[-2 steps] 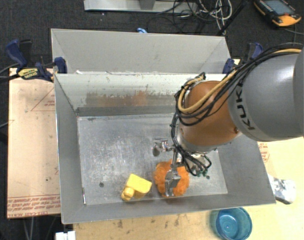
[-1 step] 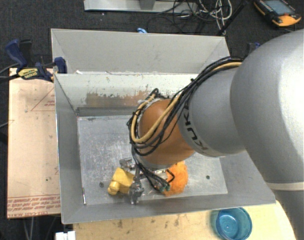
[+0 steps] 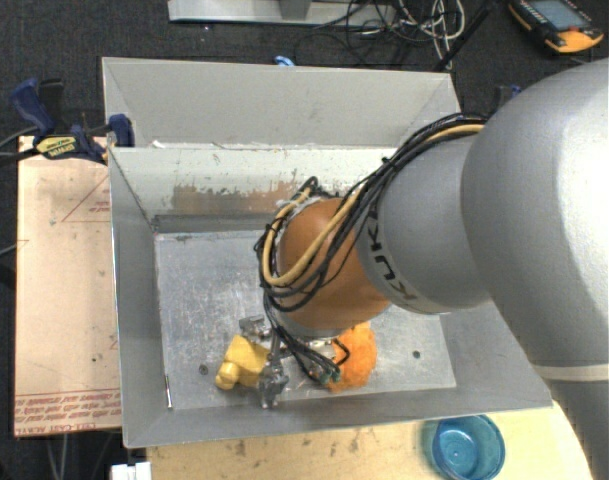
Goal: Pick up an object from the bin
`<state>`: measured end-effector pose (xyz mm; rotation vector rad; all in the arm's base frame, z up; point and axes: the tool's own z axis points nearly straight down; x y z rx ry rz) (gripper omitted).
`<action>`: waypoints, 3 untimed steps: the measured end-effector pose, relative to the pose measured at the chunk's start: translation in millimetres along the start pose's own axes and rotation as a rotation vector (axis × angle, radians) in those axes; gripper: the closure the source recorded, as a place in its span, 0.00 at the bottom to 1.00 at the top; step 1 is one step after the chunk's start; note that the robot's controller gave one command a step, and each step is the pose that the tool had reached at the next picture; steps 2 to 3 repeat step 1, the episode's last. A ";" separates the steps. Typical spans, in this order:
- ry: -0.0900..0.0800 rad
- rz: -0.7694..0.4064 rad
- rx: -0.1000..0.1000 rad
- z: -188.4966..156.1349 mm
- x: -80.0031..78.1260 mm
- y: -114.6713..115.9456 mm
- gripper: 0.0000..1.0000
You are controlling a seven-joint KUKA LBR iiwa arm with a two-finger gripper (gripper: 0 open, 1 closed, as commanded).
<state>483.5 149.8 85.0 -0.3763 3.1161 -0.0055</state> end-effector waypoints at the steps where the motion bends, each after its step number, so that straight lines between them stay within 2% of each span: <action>1: 0.002 -0.201 -0.005 -187.0 -25.8 -19.5 1.00; 3: 0.002 -0.201 -0.005 -187.0 -25.8 -19.5 1.00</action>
Offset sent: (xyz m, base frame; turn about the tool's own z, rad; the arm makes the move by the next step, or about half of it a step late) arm 0.0000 0.0000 0.0000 0.0000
